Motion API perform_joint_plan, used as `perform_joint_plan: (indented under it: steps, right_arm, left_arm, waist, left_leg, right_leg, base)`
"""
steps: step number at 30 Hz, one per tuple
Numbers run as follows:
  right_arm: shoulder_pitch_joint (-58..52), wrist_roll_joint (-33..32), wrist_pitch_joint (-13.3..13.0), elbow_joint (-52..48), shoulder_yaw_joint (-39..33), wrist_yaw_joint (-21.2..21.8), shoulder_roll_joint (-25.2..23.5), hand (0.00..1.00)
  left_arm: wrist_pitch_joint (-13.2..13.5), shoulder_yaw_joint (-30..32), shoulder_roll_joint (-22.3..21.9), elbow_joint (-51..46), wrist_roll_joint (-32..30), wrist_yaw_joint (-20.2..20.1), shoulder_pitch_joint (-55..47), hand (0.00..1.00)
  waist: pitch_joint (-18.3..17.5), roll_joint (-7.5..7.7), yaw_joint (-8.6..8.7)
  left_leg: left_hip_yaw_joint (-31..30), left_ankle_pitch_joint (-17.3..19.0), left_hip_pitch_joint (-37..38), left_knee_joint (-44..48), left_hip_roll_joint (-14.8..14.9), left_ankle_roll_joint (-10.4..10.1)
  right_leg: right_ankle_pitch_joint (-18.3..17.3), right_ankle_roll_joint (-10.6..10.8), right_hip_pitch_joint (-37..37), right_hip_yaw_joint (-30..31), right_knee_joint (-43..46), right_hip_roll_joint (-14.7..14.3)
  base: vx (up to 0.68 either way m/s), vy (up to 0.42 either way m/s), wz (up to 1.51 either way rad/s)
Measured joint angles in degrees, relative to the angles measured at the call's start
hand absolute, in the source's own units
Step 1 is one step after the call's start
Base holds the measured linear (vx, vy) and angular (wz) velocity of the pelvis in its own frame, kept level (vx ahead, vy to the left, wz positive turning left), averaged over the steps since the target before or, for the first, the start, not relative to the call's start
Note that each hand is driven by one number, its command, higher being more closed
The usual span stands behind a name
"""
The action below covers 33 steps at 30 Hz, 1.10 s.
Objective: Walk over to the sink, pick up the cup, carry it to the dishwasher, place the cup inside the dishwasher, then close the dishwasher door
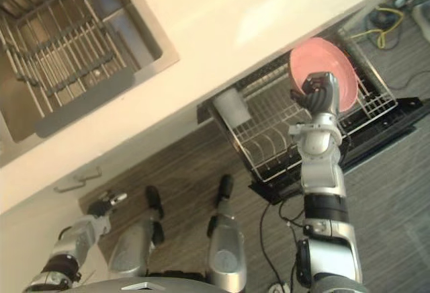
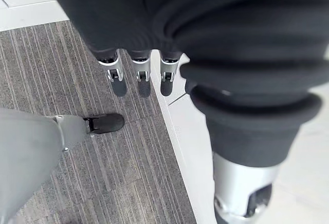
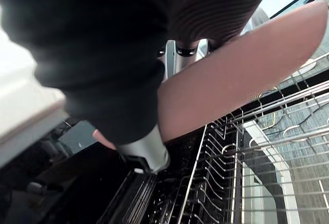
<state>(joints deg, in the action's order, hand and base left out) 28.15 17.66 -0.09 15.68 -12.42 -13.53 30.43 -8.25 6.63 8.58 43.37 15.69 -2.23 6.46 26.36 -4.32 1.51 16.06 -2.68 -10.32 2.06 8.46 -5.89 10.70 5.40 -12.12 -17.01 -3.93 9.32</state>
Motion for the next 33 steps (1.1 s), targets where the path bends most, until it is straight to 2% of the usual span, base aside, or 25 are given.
perform_joint_plan:
  steps: [4, 7, 11, 19, 24, 29, 30, 33]
  right_arm:
    - [1.58, -3.33, -0.22, 4.77, 1.16, -1.98, 0.1, 1.0]
    - [1.97, -4.85, -0.48, 8.68, 2.27, -2.22, 0.1, 1.0]
    - [2.89, -6.67, -1.32, 14.87, 3.45, -2.63, 0.11, 1.0]
    - [8.04, -14.71, -1.61, 28.91, 4.49, -3.08, 0.63, 1.0]
    - [10.28, -15.17, -2.35, 35.43, 4.34, -3.36, 1.49, 1.0]
    - [13.5, -15.05, -1.73, 37.76, 2.86, -4.83, 2.23, 1.0]
    - [13.84, -15.05, -1.28, 37.79, 2.76, -5.48, 2.37, 0.0]
    - [14.97, -15.16, -0.59, 39.76, 2.64, -7.07, 2.97, 0.0]
  left_arm:
    - [0.08, -0.02, 0.11, 0.11, 0.0, 0.74, 0.89, 0.0]
    - [0.56, -0.06, 0.74, 0.25, 0.01, 0.77, 1.37, 0.0]
    - [0.86, -0.09, 1.74, 1.37, 0.04, 0.8, 2.52, 0.0]
    - [2.11, -0.59, 2.13, 5.24, 0.49, 0.75, 6.71, 0.0]
    - [2.92, -0.58, 2.27, 6.85, 0.48, 0.56, 8.73, 0.0]
    - [3.37, -0.56, 2.72, 7.86, 0.48, 0.54, 9.98, 0.0]
    - [3.56, -0.55, 2.86, 7.87, 0.49, 0.54, 10.04, 0.0]
    - [4.23, -0.54, 3.57, 7.86, 0.48, 0.55, 10.14, 0.0]
  waist:
    - [0.35, 0.01, -0.27]
    - [0.36, 0.03, -1.28]
    - [0.37, 0.03, -1.41]
    - [0.38, 0.02, -2.11]
    - [0.39, 0.0, -2.91]
    - [0.4, -0.02, -3.0]
    - [0.4, -0.02, -3.04]
    - [0.4, -0.02, -3.06]
  left_leg:
    - [-1.63, 1.16, -1.93, 2.31, 0.07, 0.07]
    - [-2.09, 1.6, -3.15, 3.26, -0.11, 0.21]
    - [-3.25, 1.31, -5.36, 3.97, -0.46, 0.53]
    - [-3.88, 0.34, -7.65, 3.83, -1.17, 1.06]
    - [-4.19, 0.28, -7.87, 3.84, -1.38, 1.15]
    - [-4.17, -0.09, -9.34, 3.85, -1.62, 1.34]
    - [-4.11, -0.15, -9.49, 3.85, -1.66, 1.36]
    - [-3.94, -0.16, -9.34, 3.88, -1.68, 1.37]
  right_leg:
    - [0.0, 0.01, 0.01, -1.12, 0.07, 0.24]
    - [0.02, 0.05, -0.97, -1.21, 0.81, 0.62]
    - [0.23, 0.25, -2.3, -1.97, 1.12, 1.05]
    - [0.92, 0.37, -4.14, -2.53, 1.15, 1.72]
    - [0.94, 0.37, -4.14, -2.72, 1.15, 1.87]
    - [1.3, 0.3, -5.73, -2.63, 1.28, 2.14]
    - [1.36, 0.27, -5.89, -2.59, 1.27, 2.17]
    - [1.5, 0.09, -5.84, -2.44, 1.27, 2.19]
  base:
    - [-0.01, 0.012, 0.17]
    - [-0.04, 0.015, 0.06]
    - [-0.05, 0.008, 0.12]
    - [-0.02, 0.008, 0.06]
    - [0.0, 0.003, 0.02]
    - [0.0, 0.002, 0.01]
    - [0.0, 0.0, 0.0]
    - [0.0, 0.0, 0.0]
